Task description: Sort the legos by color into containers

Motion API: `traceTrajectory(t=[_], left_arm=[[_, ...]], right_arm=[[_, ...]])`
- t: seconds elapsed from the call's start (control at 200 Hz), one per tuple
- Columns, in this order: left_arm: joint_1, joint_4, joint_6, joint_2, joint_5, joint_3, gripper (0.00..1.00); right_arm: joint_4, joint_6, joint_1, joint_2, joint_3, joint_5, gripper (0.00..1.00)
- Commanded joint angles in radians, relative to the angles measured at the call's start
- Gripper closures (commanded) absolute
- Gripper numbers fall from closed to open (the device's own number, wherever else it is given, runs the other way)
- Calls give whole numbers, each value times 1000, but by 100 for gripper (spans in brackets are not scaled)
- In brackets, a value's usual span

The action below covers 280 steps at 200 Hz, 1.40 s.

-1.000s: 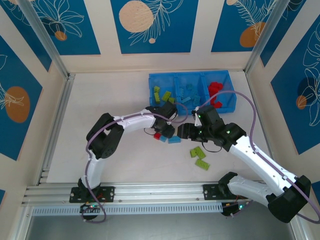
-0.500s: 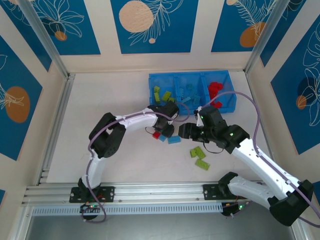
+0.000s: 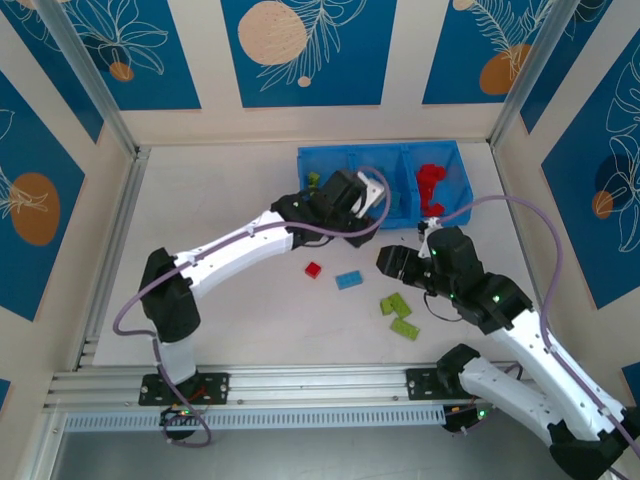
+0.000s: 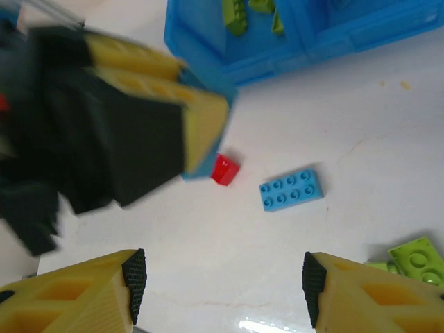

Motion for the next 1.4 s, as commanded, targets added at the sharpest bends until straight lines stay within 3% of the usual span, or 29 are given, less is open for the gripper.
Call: traceTrajectory(t=[0.0,0.205,0.33,0.505,0.605,0.84,0.975,1.13,1.265,1.395], left_arm=[[21,123,112,146,-110,127,69],[83,131,172,422,-132,518,69],[96,101,207,576,-159,752,54],[98,25,169,569,-118,819,44],[88,18,111,427,-77,668,44],[7,222,-146,-112,-103,-73,45],[-59,183,-308,-282,-230,-324,46],[-152,90,-579,-331,-291,-451,47],[-260,126,-726,-271,-173,-499,45],[-328,169,-778,-149,-85,-478,38]], right_arm=[[-2,51,-9,-62,-27,77,37],[-51,59,-13,-114,-35,106,37],[-74,56,-13,-116,-24,99,37],[-93,46,-15,-128,-15,111,37],[-92,39,-17,-133,-21,136,37],[-68,48,-62,-95,-52,159,36],[-45,-27,-159,-7,-35,64,35],[-51,-85,-354,113,-13,-122,30],[-38,-65,-488,179,-15,-269,28],[-4,-48,-553,183,-50,-355,28]])
